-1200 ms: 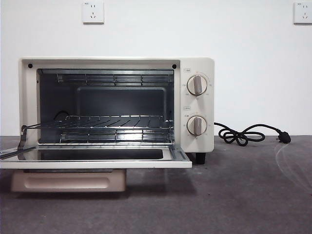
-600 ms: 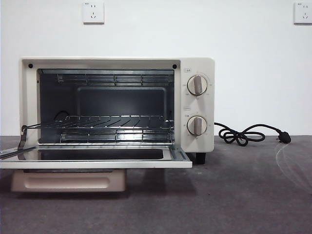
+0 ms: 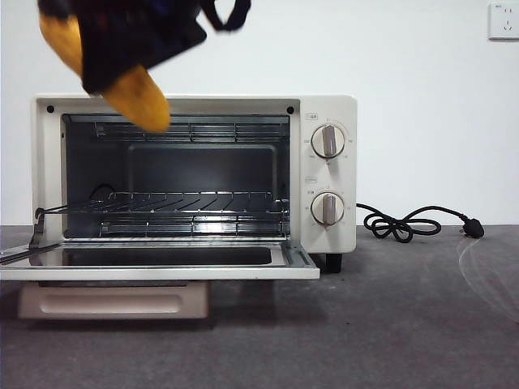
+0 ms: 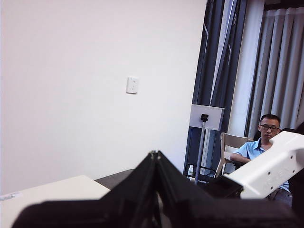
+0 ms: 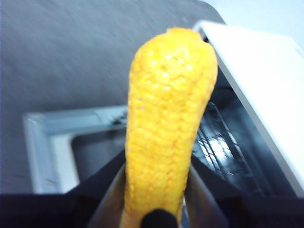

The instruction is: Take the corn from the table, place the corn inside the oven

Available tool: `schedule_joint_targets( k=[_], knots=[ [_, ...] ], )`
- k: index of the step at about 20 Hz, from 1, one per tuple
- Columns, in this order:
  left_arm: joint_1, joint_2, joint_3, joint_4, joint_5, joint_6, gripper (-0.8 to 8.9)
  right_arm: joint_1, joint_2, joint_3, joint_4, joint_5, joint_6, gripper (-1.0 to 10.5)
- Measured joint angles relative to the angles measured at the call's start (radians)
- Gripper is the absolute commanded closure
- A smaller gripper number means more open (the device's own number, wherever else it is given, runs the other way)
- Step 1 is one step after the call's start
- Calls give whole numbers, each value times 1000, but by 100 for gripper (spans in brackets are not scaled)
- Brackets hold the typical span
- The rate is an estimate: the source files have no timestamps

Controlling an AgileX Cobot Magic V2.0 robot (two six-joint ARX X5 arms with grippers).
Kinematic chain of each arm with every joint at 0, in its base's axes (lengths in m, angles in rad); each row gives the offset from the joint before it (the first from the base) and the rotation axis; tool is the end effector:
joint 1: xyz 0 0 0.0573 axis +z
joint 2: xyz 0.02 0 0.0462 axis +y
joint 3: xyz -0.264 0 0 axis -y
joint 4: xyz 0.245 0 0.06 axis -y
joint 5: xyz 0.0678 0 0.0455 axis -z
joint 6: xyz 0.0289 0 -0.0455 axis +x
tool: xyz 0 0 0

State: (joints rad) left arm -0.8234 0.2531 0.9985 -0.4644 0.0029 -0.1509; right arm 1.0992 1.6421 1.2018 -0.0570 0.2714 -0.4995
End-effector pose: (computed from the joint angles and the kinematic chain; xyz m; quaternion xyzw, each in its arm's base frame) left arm -0.0023 0.0024 0.4067 -0.1240 -0.0981 -0.4061 0.9000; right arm 0.1750 0.3262 0.2711 -0.3703 0.0883 0.4248 0.8214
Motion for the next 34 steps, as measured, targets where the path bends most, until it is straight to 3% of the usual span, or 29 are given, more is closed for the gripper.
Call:
schedule_joint_targets(
  k=[7,15,22,34],
  knots=[
    [0,0,0,-2,0,0,819,0,84,0,79,179,-128,962],
    [-1,0,0,-3,0,0,819,-9,154,0,200,307,-283,962],
    [-1,0,0,-29,0,0,819,-37,196,1,264,330,-362,962],
    [-1,0,0,-46,0,0,819,-123,223,32,249,333,-400,962]
  ],
)
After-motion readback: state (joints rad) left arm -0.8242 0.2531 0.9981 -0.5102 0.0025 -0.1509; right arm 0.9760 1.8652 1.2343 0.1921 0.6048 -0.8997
